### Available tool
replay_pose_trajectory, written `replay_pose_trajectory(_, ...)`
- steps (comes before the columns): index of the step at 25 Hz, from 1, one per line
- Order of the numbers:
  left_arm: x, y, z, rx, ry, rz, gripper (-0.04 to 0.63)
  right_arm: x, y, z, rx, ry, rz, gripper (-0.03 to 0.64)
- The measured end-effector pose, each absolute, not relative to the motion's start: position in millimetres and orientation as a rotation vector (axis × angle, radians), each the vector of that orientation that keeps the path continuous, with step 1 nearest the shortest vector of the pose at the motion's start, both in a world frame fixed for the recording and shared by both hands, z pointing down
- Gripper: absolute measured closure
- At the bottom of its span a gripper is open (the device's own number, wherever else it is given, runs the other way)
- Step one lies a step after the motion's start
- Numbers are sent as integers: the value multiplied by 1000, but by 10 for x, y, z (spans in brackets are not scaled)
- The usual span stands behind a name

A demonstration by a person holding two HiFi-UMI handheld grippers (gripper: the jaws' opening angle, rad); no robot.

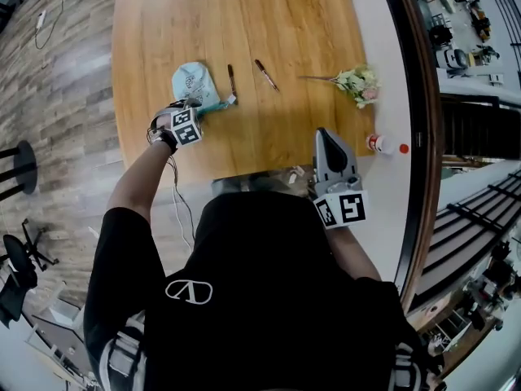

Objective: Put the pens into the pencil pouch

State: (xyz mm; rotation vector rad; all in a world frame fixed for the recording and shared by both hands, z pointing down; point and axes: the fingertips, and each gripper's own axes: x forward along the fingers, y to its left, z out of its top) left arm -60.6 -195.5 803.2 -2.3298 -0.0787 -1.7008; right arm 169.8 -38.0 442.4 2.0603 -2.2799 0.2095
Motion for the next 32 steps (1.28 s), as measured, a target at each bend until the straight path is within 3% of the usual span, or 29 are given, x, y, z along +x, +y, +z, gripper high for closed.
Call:
replay_pose_trajectory(2, -582, -1931, 8046, -2331, -96, -1707, 547, 1701, -387, 4440, 2063, -2280, 212, 618)
replay_pose_trajectory(7, -591, -1922, 8097, -2351, -106, -1743, 586, 1675, -422, 4466, 2052, -2293, 213, 618)
replay_pose_trajectory(11, -598, -1944, 8114, -2339, -92, -1758, 584, 1658, -419, 4475, 2044, -2295, 214, 618)
replay_pose_trajectory(15, -619, -1962, 8163, -2364, -60, -1793, 457, 1660, -390, 4499, 2037, -2301, 228, 618)
replay_pose_trajectory(16, -616, -1961, 8168, -2369, -62, -1801, 454, 1663, -377, 4509, 2034, -2302, 231, 618)
replay_pose_trajectory(18, -618, -1976, 8172, -2358, -72, -1824, 478, 1662, -371, 4523, 2030, -2304, 236, 618)
replay_pose_trajectory(19, -626, -1984, 8175, -2354, -75, -1837, 547, 1656, -373, 4522, 2030, -2304, 237, 618)
replay_pose_trajectory(32, -551, -2084, 7796, -2594, 126, -1788, 578, 1702, -359, 4486, 2059, -2329, 247, 618)
